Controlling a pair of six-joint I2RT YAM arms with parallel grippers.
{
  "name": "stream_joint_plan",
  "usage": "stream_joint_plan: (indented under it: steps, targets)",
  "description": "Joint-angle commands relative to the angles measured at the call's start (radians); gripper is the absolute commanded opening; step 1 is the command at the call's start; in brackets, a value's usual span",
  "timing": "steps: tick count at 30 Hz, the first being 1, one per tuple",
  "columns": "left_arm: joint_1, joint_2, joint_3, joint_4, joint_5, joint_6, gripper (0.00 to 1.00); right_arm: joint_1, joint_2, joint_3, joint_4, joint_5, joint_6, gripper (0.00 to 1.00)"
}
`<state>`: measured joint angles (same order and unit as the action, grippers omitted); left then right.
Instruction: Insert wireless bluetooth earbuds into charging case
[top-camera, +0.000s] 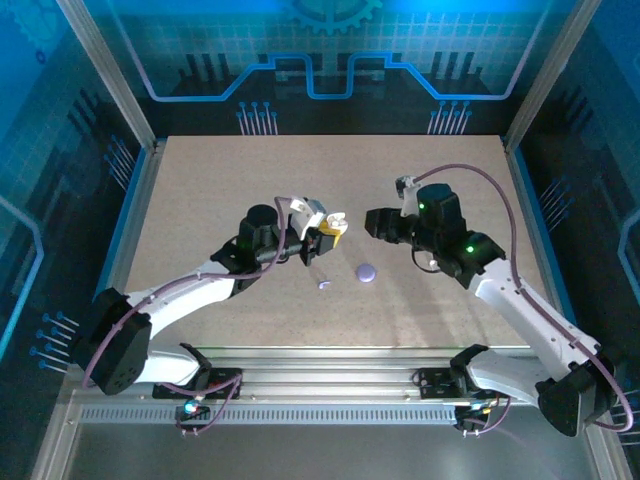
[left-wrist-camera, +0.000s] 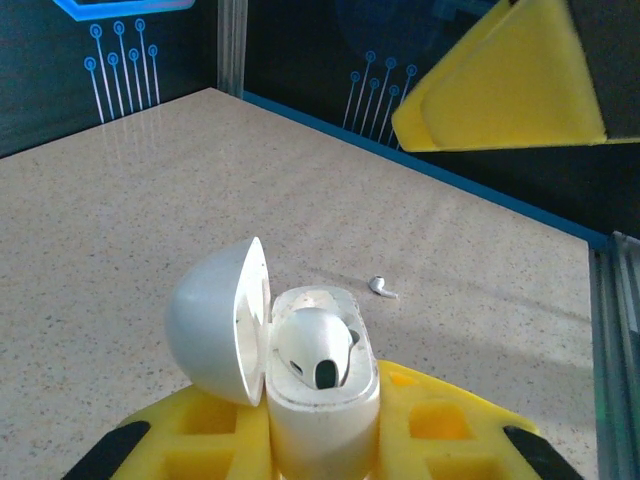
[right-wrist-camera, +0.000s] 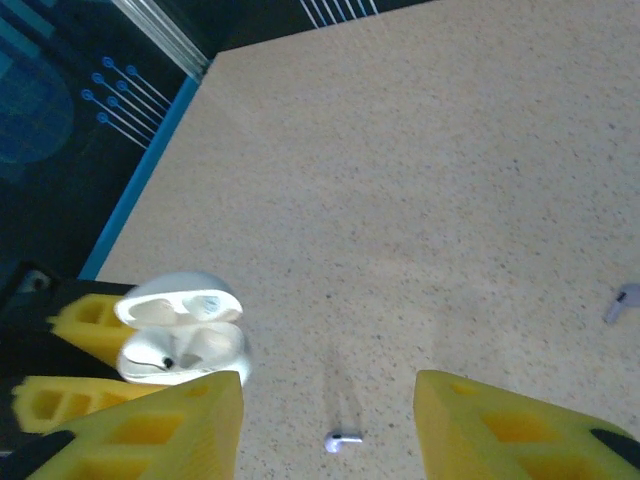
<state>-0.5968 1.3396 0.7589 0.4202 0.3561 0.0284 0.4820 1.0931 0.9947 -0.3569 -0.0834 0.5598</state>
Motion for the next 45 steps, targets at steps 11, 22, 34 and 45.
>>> stream_joint_plan:
  steps: [11,22,34,45]
  targets:
    - [-0.002,-0.007,0.079,-0.095,0.011,0.053,0.20,-0.181,0.121,0.125,-0.295,-0.097,-0.013,0.47]
    - [-0.002,0.037,0.113,-0.101,0.000,0.062,0.21,-0.314,0.251,0.207,-0.491,-0.043,-0.045,0.47]
    - [-0.002,0.101,0.191,-0.131,0.004,0.081,0.21,-0.431,0.355,0.258,-0.691,0.111,-0.168,0.47]
    - [0.000,0.155,0.227,-0.128,0.024,0.100,0.21,-0.476,0.507,0.257,-0.686,0.102,-0.283,0.44]
